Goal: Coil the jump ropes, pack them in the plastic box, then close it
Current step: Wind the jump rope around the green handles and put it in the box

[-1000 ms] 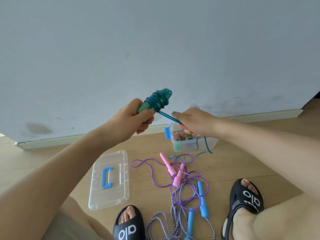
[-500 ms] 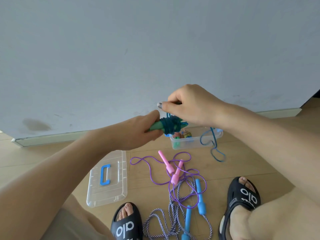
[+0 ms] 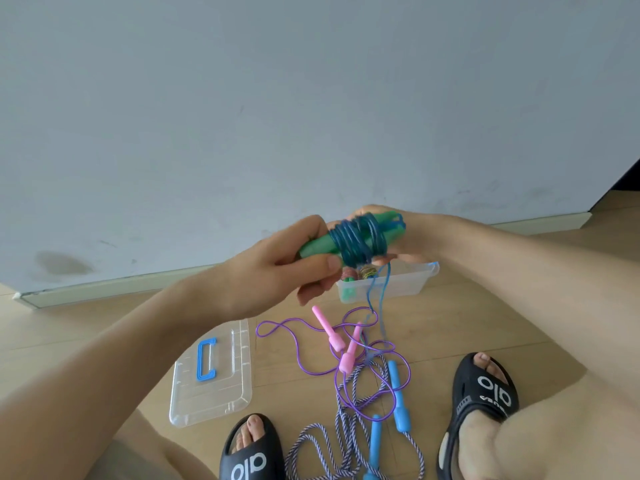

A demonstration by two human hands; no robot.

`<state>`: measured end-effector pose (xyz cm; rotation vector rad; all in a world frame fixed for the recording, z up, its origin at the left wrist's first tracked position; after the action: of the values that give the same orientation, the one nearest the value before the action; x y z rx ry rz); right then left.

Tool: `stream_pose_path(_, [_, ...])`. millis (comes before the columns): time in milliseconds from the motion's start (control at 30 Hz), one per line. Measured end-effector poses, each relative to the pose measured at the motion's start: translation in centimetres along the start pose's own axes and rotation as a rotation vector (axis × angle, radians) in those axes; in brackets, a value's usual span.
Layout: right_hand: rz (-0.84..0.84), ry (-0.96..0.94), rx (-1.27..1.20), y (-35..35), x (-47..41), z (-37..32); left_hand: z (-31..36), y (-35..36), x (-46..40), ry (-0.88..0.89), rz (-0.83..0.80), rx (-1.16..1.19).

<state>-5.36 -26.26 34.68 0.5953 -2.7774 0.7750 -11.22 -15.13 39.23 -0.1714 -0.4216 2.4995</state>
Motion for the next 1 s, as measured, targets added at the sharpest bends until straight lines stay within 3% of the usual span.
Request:
stream_pose_path(167, [0.157,0.065,0.225,-0.1,0.0,1.6,-2.2,-5.4,-1.3,-0.142,0.414,0.281])
stream_pose_path(267, [0.275,0.008,0.315,-2.2,0.8,1.1,-4.8,-8.6,-1.3,-0.241,0.520,0.056])
stream_pose_path(400, [0.355,-0.191,0.330,-3.5,2.1,-3.4,-6.5,-8.5,-1.7,-0.312,0.408,-0.256])
stream_pose_path(633, [0.422,-0.350,0.354,-3.9,1.7,-5.8,-4.4,-3.0,-1.9,-0.134,0.039,-0.626])
stream_pose_path(733, [0.363,-0.314,0.341,-3.9,0.9,-5.0,-3.1,-0.9,-1.3,-0.003,-0.038,-0.659])
stream_pose_path(867, [0.121,-0.181,0.216,-1.7,0.4,-2.8,-1.4,0.2,-0.4,0.167,-0.016,-0.628])
stream_pose_path(1000, [0.028,-0.014,-0.001,-0.3,0.1,0.2,-1.7,0.0,0.1,0.086,0.011,-0.380])
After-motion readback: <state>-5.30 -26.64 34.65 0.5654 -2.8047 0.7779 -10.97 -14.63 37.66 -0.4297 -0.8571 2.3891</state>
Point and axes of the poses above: each hand's wrist, its own x-axis away from the middle knuckle, its own y-axis out of the palm, z = x × y, the point moved 8 cm from there along -x, towards the middle knuckle, and after that the axes turned 10 degrees about z, right-handed, at the moved point
